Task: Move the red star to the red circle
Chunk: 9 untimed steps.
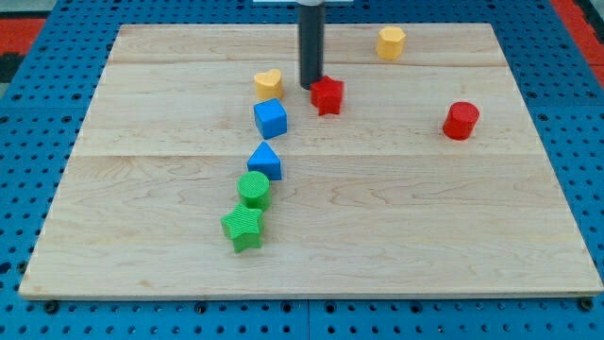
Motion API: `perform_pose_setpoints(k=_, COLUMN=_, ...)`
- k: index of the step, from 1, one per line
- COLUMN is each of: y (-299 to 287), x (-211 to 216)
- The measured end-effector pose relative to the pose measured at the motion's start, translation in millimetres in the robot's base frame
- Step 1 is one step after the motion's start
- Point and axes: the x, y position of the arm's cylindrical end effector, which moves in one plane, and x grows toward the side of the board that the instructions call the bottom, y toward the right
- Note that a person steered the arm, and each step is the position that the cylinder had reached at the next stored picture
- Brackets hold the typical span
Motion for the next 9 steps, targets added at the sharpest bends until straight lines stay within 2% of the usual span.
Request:
perform_pose_setpoints(k=1, y=73, x=26)
perform_pose_setpoints(k=2, y=20, x=19)
perform_pose_setpoints(k=3, y=-14, x=29)
perform_pose_setpoints(k=4, y=5, x=71)
perform_pose_setpoints(k=5, y=33, x=85)
perform_pose_setpoints(k=6, y=85, x=85)
perform_pose_setpoints(k=7, y=98, x=85)
perform_pose_setpoints(k=8, y=39, x=101)
perform_pose_setpoints(k=9, y=53, x=57)
